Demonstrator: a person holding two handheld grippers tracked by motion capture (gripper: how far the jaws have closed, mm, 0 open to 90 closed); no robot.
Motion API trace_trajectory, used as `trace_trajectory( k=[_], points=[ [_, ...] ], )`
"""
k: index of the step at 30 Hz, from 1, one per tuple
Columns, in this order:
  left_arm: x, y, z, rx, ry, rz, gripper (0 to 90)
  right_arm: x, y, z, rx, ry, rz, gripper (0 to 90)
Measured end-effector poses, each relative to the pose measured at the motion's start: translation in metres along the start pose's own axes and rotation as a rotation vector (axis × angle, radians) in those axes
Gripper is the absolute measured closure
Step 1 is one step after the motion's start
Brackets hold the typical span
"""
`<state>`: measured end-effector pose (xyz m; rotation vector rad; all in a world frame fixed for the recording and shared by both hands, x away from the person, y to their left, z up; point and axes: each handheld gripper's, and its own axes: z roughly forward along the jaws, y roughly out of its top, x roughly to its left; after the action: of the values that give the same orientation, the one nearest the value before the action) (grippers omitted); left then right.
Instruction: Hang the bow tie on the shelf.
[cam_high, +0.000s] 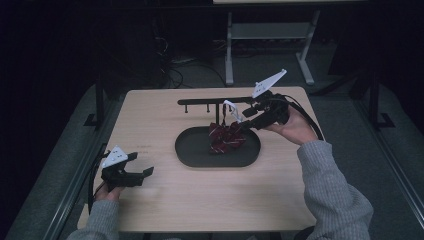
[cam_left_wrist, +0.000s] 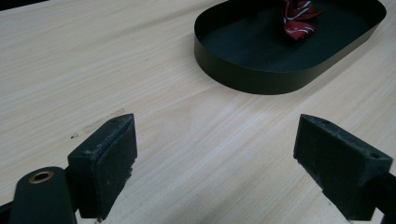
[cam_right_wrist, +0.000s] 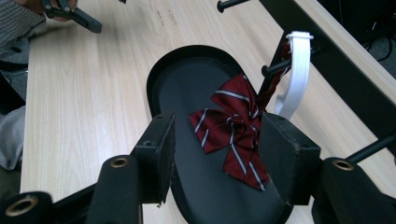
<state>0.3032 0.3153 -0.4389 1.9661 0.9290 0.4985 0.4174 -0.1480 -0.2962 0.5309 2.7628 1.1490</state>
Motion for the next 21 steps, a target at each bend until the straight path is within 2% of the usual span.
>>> trace_trajectory(
  k=[12, 17, 21],
  points=[
    [0.0, 0.0, 0.0, 0.005, 0.001, 0.003, 13.0, 0.005, -0.011, -0.005, -0.004, -0.007, 0.013, 43.6],
    [-0.001, 0.0, 0.0, 0.004, 0.001, -0.008, 13.0, 0.007, -0.016, -0.006, -0.003, -0.006, 0.025, 43.0],
    [-0.001, 0.0, 0.0, 0.004, 0.001, 0.002, 13.0, 0.01, -0.021, -0.005, -0.006, -0.002, 0.031, 42.6]
  ],
)
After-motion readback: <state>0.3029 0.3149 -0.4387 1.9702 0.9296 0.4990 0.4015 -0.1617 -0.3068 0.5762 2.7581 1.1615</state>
